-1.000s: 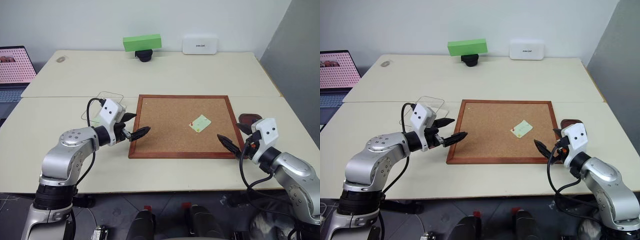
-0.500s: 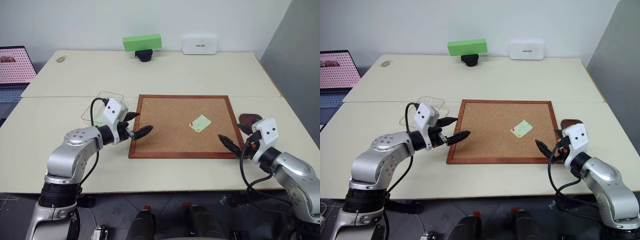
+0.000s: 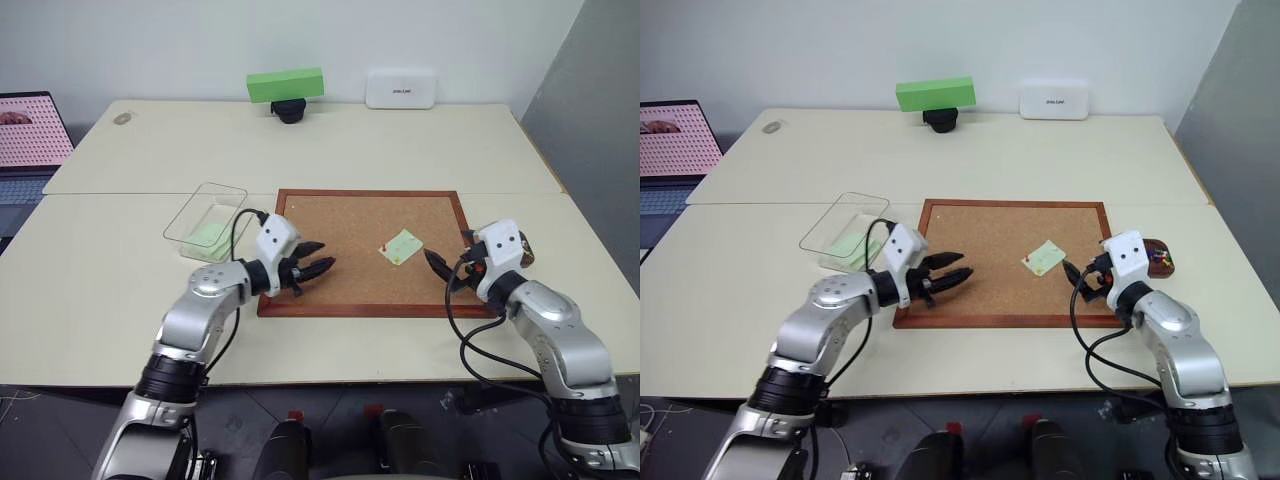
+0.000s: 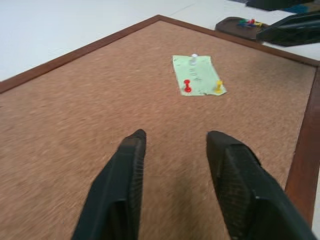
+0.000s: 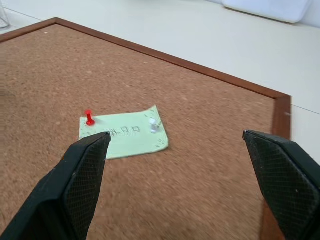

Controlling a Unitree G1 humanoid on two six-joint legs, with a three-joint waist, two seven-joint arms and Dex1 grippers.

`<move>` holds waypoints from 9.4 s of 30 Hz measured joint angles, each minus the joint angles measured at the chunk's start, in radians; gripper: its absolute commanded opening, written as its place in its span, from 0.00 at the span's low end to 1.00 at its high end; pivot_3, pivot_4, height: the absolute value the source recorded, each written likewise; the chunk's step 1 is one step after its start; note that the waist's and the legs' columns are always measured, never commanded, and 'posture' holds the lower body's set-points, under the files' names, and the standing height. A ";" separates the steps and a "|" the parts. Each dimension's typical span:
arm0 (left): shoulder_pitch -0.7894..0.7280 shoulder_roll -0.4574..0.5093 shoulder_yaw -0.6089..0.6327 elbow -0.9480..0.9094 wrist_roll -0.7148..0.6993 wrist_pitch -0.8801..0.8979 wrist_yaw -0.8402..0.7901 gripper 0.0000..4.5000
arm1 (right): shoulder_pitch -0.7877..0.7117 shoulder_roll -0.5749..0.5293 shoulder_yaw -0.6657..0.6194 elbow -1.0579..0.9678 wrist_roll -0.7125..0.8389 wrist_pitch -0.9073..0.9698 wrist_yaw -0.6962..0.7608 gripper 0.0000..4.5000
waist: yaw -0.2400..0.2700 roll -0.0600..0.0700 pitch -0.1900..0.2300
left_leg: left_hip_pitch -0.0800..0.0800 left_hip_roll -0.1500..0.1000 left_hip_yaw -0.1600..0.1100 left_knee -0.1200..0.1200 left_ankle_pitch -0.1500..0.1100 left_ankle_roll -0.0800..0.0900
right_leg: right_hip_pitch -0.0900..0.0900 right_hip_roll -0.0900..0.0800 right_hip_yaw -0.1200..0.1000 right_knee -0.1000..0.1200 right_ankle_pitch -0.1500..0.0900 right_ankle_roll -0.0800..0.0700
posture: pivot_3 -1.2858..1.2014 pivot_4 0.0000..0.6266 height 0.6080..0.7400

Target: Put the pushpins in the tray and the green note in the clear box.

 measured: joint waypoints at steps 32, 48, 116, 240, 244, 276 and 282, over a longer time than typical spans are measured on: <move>-0.119 -0.105 -0.067 0.296 0.139 -0.110 -0.041 0.00 | -0.318 0.151 0.083 0.605 -0.108 -0.205 0.023 0.73 | -0.001 0.002 -0.001 | 0.002 -0.001 0.000 0.000 0.000 0.000 | 0.001 0.000 0.000 0.002 0.003 -0.004 | 0.52 0.24 1.00; -0.133 -0.103 -0.068 0.312 0.163 -0.127 -0.040 0.00 | -0.336 0.160 0.083 0.668 -0.137 -0.284 0.021 0.07 | -0.001 0.002 -0.001 | 0.003 0.000 0.000 0.000 0.000 0.000 | 0.001 0.000 0.000 0.002 0.003 -0.004 | 0.52 0.24 1.00; -0.144 -0.100 -0.071 0.307 0.192 -0.108 -0.058 0.00 | -0.297 0.136 0.088 0.667 -0.193 -0.396 0.087 0.22 | -0.001 0.002 -0.001 | 0.003 0.000 0.000 0.000 0.000 0.000 | 0.001 0.000 0.000 0.002 0.003 -0.004 | 0.52 0.24 1.00; -0.133 -0.118 -0.086 0.280 0.202 -0.083 -0.060 0.00 | -0.043 -0.009 -0.008 0.129 0.065 -0.076 0.136 1.00 | 0.000 0.007 -0.004 | 0.002 -0.001 0.000 0.000 0.000 0.000 | 0.002 0.000 0.001 0.001 0.000 0.001 | 0.52 0.24 1.00; -0.130 -0.118 -0.086 0.274 0.202 -0.080 -0.060 0.00 | -0.042 0.021 0.055 0.116 0.063 -0.099 0.174 1.00 | 0.000 0.007 -0.004 | 0.002 -0.001 0.000 0.000 0.000 0.000 | 0.002 0.000 0.000 0.001 0.000 0.001 | 0.52 0.24 1.00; -0.112 -0.105 -0.085 0.236 0.201 -0.054 -0.057 0.00 | -0.092 0.118 0.113 0.329 -0.009 -0.189 0.201 0.01 | -0.002 0.007 -0.004 | 0.003 0.000 0.000 0.000 0.000 0.000 | 0.002 0.000 0.000 0.001 0.000 0.001 | 0.52 0.24 1.00; -0.113 -0.105 -0.085 0.234 0.201 -0.049 -0.057 0.00 | -0.086 0.130 0.102 0.317 -0.005 -0.186 0.193 0.01 | -0.002 0.007 -0.004 | 0.002 0.000 0.000 0.000 0.000 0.000 | 0.002 0.000 0.000 0.001 0.000 0.001 | 0.52 0.24 1.00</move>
